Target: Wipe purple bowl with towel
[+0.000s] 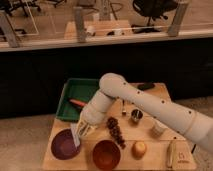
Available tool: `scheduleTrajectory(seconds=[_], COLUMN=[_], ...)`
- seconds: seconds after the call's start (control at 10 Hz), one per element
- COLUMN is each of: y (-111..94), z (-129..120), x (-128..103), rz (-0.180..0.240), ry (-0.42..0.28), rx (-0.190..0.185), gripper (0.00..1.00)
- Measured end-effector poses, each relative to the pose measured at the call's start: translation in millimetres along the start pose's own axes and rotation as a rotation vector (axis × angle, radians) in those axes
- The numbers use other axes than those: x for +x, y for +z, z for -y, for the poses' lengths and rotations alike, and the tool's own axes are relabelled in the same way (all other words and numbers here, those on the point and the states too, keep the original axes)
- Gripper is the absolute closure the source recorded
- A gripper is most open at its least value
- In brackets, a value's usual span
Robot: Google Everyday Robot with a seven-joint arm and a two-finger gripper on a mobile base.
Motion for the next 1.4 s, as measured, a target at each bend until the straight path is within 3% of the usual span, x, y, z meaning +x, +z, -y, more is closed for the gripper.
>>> scheduleTrajectory(seconds=[0.2,0.4,0.6,1.0,1.4], y=[38,69,85,97,111], z=[24,31,22,-3,-4], x=[2,11,19,27,16], rz=[-0.008,-0.043,-0.051,-0.059,-0.021], ry=[-0.035,-0.048,-0.049,-0.07,-0.12], rx=[-0.094,-0.184,-0.206,-0.206,-0.219], gripper=[1.0,1.0,1.0,1.0,1.0])
